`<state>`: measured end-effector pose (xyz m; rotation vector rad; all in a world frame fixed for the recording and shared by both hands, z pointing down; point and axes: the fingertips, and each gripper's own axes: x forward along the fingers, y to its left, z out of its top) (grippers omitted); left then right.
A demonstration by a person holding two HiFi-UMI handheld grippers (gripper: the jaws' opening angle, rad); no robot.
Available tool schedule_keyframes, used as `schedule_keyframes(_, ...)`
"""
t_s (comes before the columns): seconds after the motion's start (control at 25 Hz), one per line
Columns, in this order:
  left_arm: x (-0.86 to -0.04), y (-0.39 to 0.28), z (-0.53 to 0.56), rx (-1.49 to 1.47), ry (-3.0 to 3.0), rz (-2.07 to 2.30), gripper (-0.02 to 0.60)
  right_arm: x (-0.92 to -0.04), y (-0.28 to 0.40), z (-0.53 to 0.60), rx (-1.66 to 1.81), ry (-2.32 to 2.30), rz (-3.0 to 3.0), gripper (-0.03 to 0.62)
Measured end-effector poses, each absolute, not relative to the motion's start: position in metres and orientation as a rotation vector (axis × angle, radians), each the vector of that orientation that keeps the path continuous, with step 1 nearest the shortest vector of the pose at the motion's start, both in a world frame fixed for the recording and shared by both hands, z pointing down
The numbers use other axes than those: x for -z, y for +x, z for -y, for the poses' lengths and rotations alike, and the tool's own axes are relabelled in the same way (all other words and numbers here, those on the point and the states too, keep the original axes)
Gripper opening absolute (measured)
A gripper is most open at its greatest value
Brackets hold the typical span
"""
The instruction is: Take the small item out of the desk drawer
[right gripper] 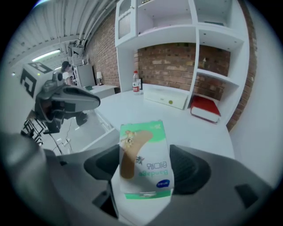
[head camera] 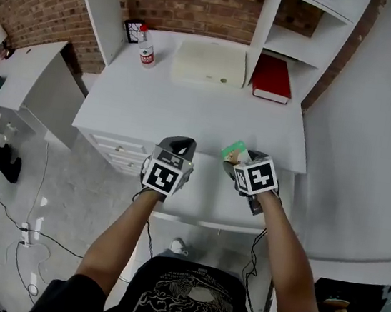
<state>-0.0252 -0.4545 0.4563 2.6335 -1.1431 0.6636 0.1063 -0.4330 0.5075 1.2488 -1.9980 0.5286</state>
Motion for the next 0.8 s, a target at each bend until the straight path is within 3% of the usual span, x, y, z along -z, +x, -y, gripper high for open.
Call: schedule_keyframes(0.8,-0.398,-0.011,0.477,-0.553,2.73,1.122,0.008,-0.371,0.136,0.444,-0.41,1.749,2.181,0.353)
